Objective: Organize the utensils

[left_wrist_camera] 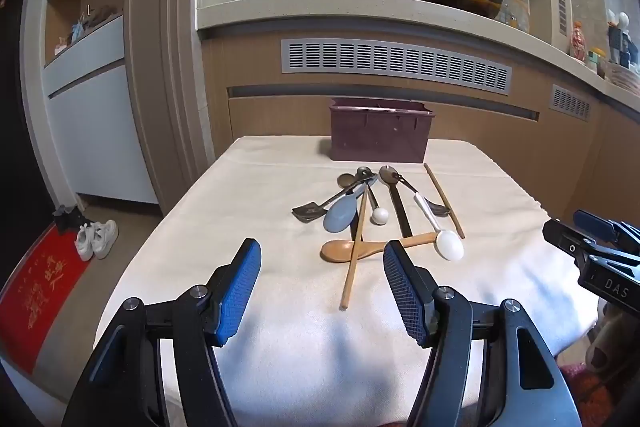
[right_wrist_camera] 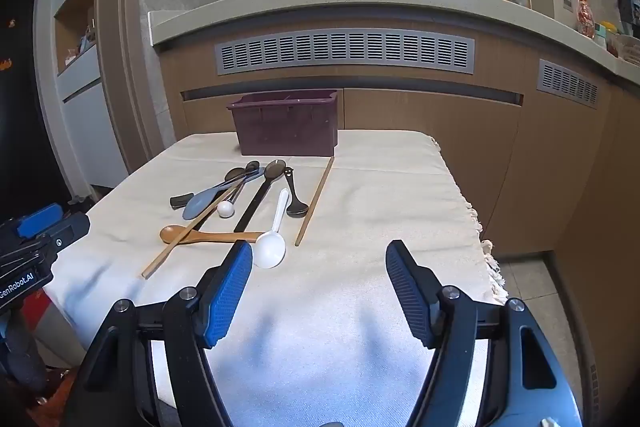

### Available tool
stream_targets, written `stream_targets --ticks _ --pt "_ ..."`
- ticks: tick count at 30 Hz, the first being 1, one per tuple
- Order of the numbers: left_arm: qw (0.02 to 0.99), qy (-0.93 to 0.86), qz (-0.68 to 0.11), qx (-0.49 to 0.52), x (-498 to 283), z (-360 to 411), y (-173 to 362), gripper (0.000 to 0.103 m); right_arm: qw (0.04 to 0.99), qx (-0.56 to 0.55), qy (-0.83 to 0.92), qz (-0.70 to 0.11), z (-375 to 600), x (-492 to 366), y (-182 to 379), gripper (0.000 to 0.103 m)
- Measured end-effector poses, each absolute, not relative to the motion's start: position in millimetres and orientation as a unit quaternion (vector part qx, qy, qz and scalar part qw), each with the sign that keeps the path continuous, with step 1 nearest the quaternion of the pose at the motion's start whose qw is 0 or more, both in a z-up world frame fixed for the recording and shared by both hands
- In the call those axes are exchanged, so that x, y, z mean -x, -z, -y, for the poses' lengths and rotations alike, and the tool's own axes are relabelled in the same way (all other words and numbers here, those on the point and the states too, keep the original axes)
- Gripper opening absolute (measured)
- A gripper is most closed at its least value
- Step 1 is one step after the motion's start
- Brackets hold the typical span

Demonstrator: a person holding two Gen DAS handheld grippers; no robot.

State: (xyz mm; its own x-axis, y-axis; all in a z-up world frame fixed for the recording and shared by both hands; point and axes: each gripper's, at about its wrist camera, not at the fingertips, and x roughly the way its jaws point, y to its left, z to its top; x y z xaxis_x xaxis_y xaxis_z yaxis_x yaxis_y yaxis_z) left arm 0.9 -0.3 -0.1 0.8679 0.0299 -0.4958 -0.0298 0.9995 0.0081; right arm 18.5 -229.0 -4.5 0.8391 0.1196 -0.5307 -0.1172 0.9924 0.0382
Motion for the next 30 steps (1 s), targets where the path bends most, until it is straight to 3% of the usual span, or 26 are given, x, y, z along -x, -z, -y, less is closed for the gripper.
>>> stream_targets --ticks 30 --pt "0.965 -0.001 -0.262 0.008 0.3 -3.3 0.0 0.064 0.959 -0.006 -0.066 -0.276 228.8 -20.0 6.0 0.067"
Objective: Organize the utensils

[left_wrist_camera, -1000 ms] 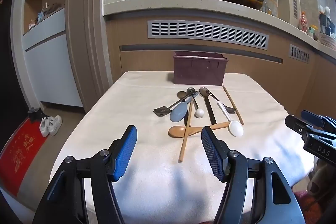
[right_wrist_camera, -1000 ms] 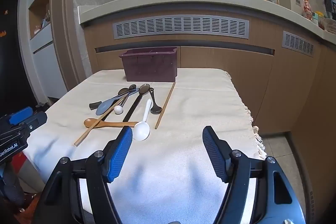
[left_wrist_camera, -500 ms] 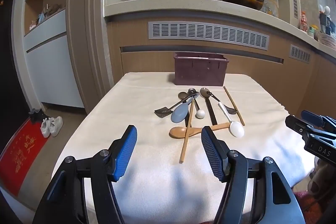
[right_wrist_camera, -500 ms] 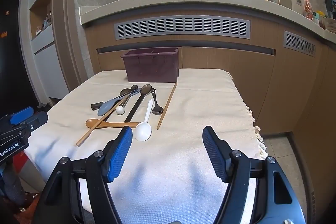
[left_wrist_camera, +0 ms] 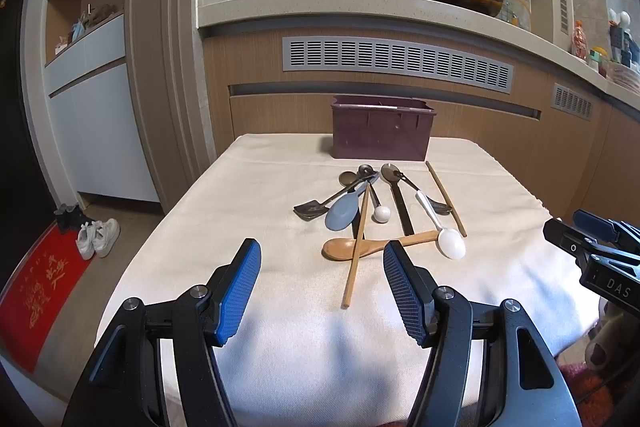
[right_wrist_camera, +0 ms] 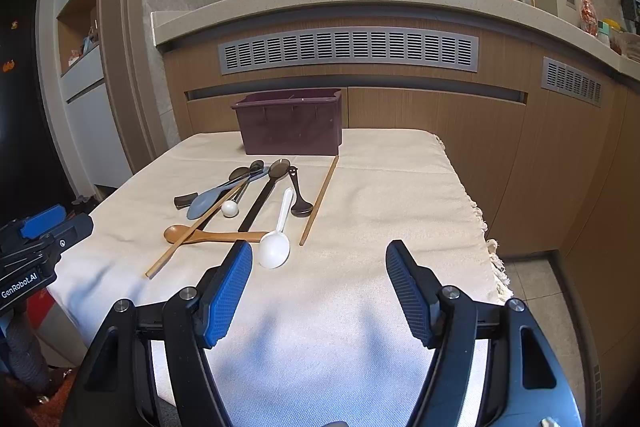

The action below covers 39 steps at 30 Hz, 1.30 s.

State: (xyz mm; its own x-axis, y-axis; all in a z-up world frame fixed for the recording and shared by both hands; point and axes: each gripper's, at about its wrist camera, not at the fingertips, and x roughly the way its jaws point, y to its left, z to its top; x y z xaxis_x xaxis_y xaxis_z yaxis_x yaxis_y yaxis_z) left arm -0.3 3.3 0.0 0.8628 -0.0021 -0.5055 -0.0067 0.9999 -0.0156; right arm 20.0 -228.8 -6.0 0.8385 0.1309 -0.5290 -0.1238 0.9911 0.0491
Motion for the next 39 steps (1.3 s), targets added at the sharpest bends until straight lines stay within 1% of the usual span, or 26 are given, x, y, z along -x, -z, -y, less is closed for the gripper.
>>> stream_targets --ticks 39 --pt "0.964 0.000 -0.265 0.008 -0.3 -1.7 3.0 0.064 0.957 -0.011 -0.069 -0.282 229.3 -21.4 9.6 0.067"
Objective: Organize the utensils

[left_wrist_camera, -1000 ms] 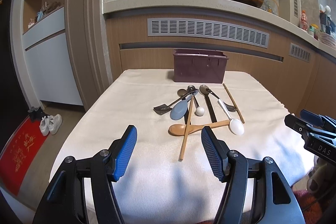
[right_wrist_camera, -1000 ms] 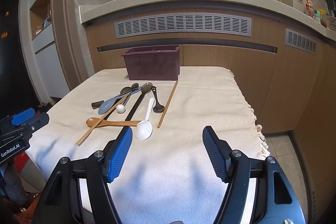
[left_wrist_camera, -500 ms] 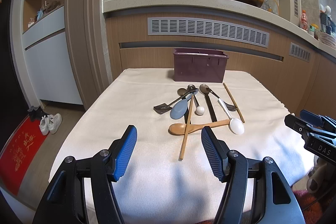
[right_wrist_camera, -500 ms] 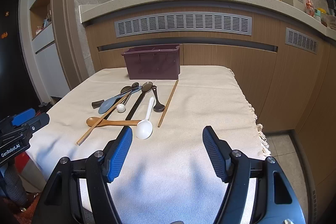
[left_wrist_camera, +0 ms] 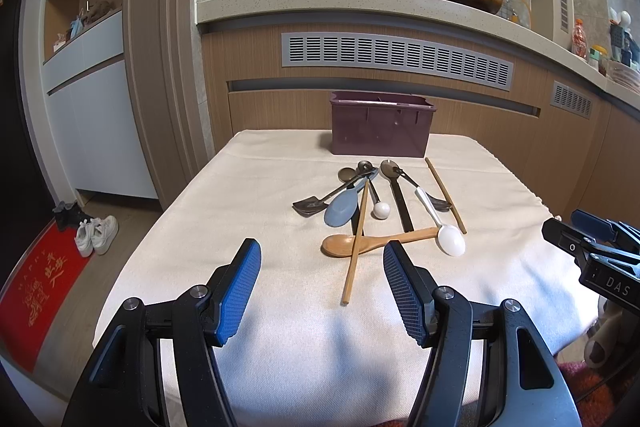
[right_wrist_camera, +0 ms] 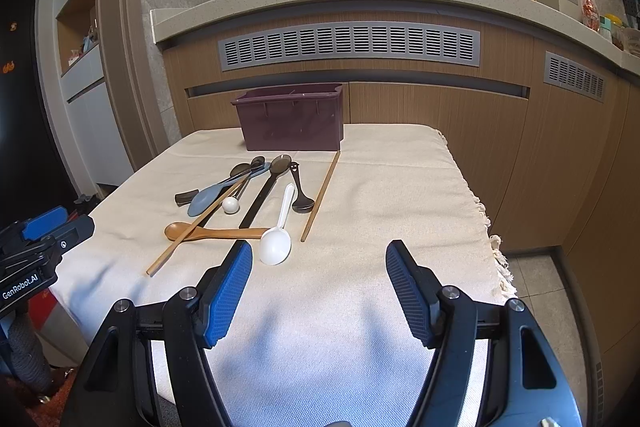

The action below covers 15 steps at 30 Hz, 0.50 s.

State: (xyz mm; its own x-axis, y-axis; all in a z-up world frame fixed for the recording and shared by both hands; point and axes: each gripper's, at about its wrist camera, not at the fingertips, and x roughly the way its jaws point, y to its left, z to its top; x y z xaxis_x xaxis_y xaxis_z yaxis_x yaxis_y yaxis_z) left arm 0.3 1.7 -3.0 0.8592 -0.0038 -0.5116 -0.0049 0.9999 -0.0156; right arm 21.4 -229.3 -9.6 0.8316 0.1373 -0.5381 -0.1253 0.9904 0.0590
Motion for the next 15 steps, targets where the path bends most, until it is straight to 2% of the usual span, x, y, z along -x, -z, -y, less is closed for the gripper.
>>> stream_targets --ticks 15 --pt "0.965 0.002 -0.263 0.006 -0.6 -1.3 4.3 0.064 0.957 -0.011 -0.069 -0.282 229.6 -21.6 9.3 0.067"
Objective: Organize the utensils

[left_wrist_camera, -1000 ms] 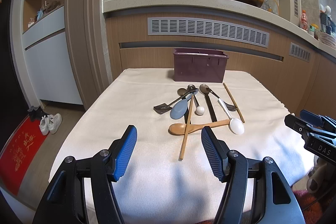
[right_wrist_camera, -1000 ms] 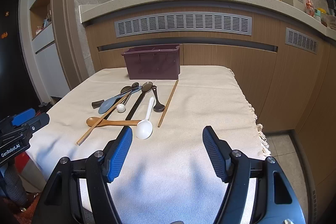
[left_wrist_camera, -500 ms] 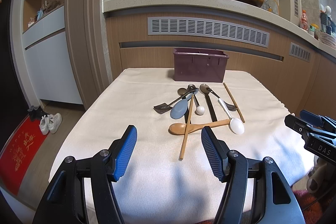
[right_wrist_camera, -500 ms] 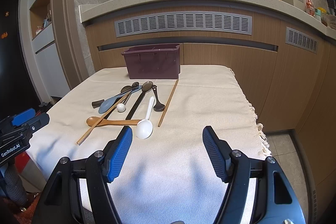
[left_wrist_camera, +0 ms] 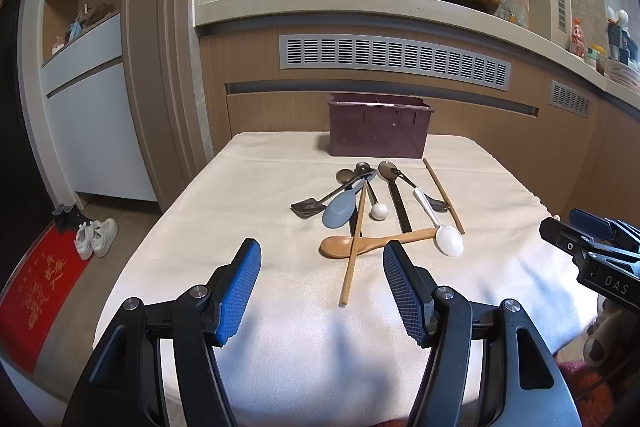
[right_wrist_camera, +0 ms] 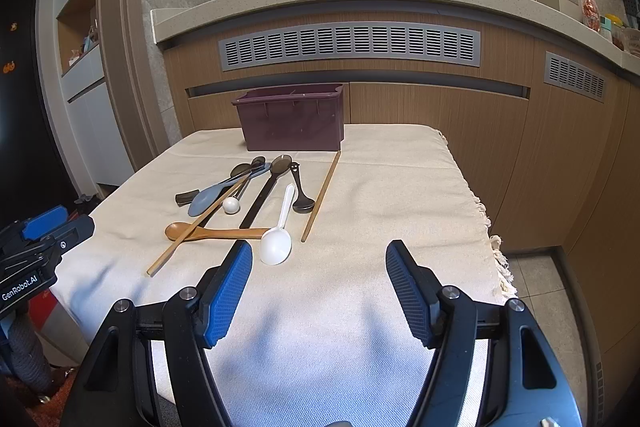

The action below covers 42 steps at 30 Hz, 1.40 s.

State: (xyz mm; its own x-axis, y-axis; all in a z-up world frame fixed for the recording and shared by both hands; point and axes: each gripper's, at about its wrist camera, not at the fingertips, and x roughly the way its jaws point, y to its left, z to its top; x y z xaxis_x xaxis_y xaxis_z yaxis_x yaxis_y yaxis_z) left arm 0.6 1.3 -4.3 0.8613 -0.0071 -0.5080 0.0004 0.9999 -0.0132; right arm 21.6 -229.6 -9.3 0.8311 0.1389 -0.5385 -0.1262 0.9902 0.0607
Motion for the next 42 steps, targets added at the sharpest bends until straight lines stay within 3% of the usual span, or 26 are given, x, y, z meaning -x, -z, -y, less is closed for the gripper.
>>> stream_targets --ticks 12,25,35,42 --pt "0.953 0.017 -0.303 0.012 -26.6 -6.3 9.2 0.062 0.954 0.000 -0.086 -0.288 226.7 -41.4 7.9 0.067" --pt "0.927 0.059 -0.368 0.040 -107.0 -21.0 16.8 0.060 0.939 0.048 -0.097 -0.326 219.3 -127.4 13.2 0.062" --pt "0.921 0.100 -0.377 0.005 -143.5 -21.9 22.3 0.061 0.924 0.045 -0.122 -0.360 210.1 -171.3 31.6 0.050" --pt "0.910 0.125 -0.395 -0.006 -146.3 -11.8 40.5 0.061 0.911 0.041 -0.137 -0.387 212.9 -171.1 44.5 0.049"
